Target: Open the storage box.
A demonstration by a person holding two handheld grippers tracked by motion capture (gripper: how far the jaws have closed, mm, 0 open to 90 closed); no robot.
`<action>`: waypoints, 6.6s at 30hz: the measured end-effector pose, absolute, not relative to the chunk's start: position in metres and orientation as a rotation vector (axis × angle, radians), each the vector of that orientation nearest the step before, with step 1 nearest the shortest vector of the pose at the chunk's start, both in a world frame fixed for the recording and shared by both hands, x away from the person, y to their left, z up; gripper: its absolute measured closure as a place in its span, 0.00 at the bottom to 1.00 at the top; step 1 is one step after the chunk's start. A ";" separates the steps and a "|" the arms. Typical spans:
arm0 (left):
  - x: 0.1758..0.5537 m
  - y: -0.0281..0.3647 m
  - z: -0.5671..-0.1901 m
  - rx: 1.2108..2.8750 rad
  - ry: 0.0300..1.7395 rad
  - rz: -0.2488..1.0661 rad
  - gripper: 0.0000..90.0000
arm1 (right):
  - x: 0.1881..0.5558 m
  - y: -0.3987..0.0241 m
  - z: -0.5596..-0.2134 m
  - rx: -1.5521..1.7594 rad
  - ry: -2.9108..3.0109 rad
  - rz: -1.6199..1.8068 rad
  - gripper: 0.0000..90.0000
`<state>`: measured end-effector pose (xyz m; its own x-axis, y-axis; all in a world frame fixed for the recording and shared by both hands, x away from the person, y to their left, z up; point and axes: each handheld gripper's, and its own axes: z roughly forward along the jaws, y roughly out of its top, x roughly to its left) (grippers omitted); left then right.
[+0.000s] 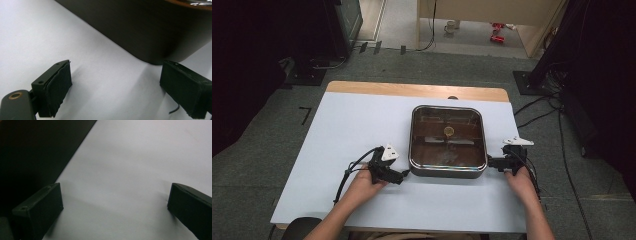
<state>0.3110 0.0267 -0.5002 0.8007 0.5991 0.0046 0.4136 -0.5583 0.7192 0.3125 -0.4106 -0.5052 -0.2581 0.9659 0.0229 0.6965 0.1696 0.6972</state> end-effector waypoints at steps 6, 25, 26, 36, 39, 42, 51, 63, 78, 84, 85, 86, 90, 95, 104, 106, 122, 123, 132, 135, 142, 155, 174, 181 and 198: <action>0.311 0.027 -0.500 2.242 0.743 0.322 0.11 | 0.312 -0.411 -0.505 1.570 2.024 0.843 0.00; 0.314 0.023 -0.496 2.291 0.756 0.307 0.12 | 0.312 -0.410 -0.505 1.570 2.024 0.843 0.00; 0.314 0.023 -0.495 2.296 0.757 0.304 0.12 | 0.312 -0.410 -0.505 1.570 2.024 0.843 0.00; 0.314 0.021 -0.487 2.356 0.722 0.269 0.27 | 0.313 -0.411 -0.505 1.570 2.024 0.844 0.00; 0.314 0.020 -0.484 2.384 0.704 0.251 0.31 | 0.313 -0.411 -0.505 1.570 2.024 0.844 0.00; 0.315 0.021 -0.483 2.387 0.710 0.232 0.35 | 0.313 -0.411 -0.505 1.570 2.024 0.844 0.00; 0.322 0.027 -0.470 2.347 0.732 0.072 0.38 | 0.313 -0.411 -0.505 1.569 2.025 0.844 0.00; 0.326 0.042 -0.430 2.281 0.749 0.079 0.40 | 0.313 -0.411 -0.505 1.570 2.024 0.844 0.00; 0.338 0.023 -0.389 2.269 0.657 0.116 0.39 | 0.313 -0.411 -0.505 1.570 2.024 0.844 0.00; 0.348 0.006 -0.382 2.266 0.631 0.106 0.39 | 0.313 -0.411 -0.505 1.570 2.024 0.843 0.00; 0.350 0.003 -0.381 2.268 0.630 0.102 0.39 | 0.313 -0.411 -0.505 1.570 2.024 0.843 0.00; 0.350 0.003 -0.381 2.268 0.630 0.102 0.39 | 0.313 -0.411 -0.505 1.570 2.024 0.843 0.00; 0.358 -0.009 -0.381 2.278 0.623 0.091 0.39 | 0.313 -0.411 -0.505 1.570 2.024 0.843 0.00; 0.367 -0.023 -0.382 2.277 0.604 0.078 0.39 | 0.313 -0.411 -0.505 1.569 2.024 0.843 0.00; 0.382 -0.045 -0.392 2.269 0.602 0.087 0.39 | 0.312 -0.410 -0.505 1.570 2.023 0.843 0.00; 0.385 -0.050 -0.395 2.269 0.602 0.089 0.39 | 0.312 -0.411 -0.505 1.568 2.025 0.842 0.00; 0.398 -0.091 -0.415 2.282 0.539 0.101 0.40 | 0.312 -0.410 -0.505 1.570 2.024 0.843 0.00; 0.399 -0.093 -0.416 2.280 0.532 0.104 0.40 | 0.312 -0.410 -0.505 1.570 2.023 0.843 0.00; 0.402 -0.110 -0.423 2.281 0.507 0.117 0.46 | 0.312 -0.410 -0.505 1.570 2.023 0.843 0.00; 0.402 -0.114 -0.426 2.277 0.505 0.110 0.48 | 0.312 -0.410 -0.505 1.571 2.022 0.844 0.00; 0.401 -0.116 -0.428 2.260 0.479 0.133 0.64 | 0.312 -0.410 -0.505 1.569 2.024 0.843 0.00; 0.402 -0.114 -0.425 2.256 0.483 0.115 0.66 | 0.312 -0.410 -0.505 1.570 2.024 0.842 0.00; 0.392 -0.100 -0.390 2.216 0.465 0.154 0.66 | 0.312 -0.411 -0.505 1.569 2.024 0.843 0.00; 0.392 -0.086 -0.384 2.222 0.497 0.160 0.66 | 0.312 -0.411 -0.505 1.571 2.024 0.843 0.00; 0.393 -0.034 -0.375 2.177 0.622 0.177 0.66 | 0.312 -0.411 -0.505 1.570 2.024 0.844 0.00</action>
